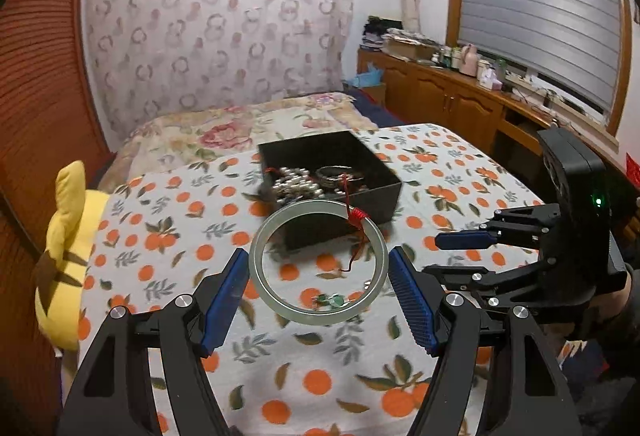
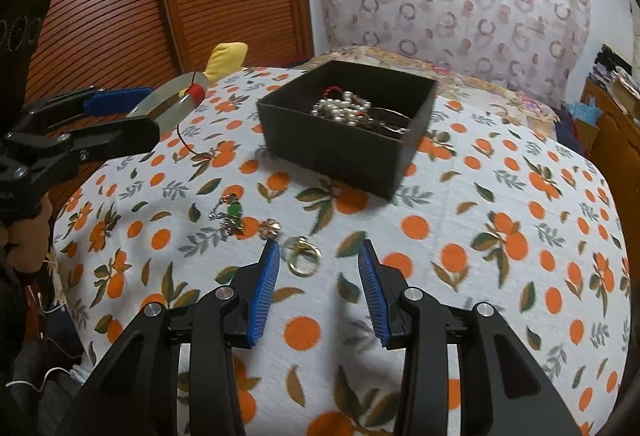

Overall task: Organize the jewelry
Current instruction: 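Move the left gripper back to the jade bangle and grasp its rim, then carry the jade bangle into the black box and open the left gripper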

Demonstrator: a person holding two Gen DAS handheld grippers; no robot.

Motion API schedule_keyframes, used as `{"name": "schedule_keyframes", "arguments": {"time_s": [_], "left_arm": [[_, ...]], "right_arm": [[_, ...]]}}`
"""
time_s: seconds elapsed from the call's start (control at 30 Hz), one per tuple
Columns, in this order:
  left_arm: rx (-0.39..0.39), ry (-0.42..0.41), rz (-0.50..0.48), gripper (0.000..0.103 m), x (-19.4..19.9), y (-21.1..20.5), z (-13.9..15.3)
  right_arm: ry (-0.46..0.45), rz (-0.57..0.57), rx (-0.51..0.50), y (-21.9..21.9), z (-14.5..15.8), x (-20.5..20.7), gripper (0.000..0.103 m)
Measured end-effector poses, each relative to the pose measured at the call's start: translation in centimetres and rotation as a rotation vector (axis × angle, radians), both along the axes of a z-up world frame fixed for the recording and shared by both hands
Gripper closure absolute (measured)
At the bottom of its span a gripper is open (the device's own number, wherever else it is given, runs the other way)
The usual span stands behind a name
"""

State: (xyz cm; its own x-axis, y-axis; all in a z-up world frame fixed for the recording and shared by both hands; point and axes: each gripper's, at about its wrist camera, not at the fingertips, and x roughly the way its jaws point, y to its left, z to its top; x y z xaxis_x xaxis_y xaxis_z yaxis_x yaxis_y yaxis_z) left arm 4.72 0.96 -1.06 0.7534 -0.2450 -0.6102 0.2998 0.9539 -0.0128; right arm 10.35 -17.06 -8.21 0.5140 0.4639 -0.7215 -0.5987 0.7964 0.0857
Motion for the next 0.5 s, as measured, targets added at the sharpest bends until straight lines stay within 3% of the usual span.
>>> {"name": "schedule_keyframes", "arguments": {"time_s": [0.23,0.5], "left_arm": [[-0.016,0.005,0.041,0.035,0.1,1.9,-0.3],[-0.023,0.012,0.041,0.035,-0.1,2.0,-0.8]], "right_arm": [[0.024,0.025,-0.047,1.5,-1.0,0.9,0.079],[0.033,0.04,-0.082,2.5,-1.5,1.4,0.079]]}}
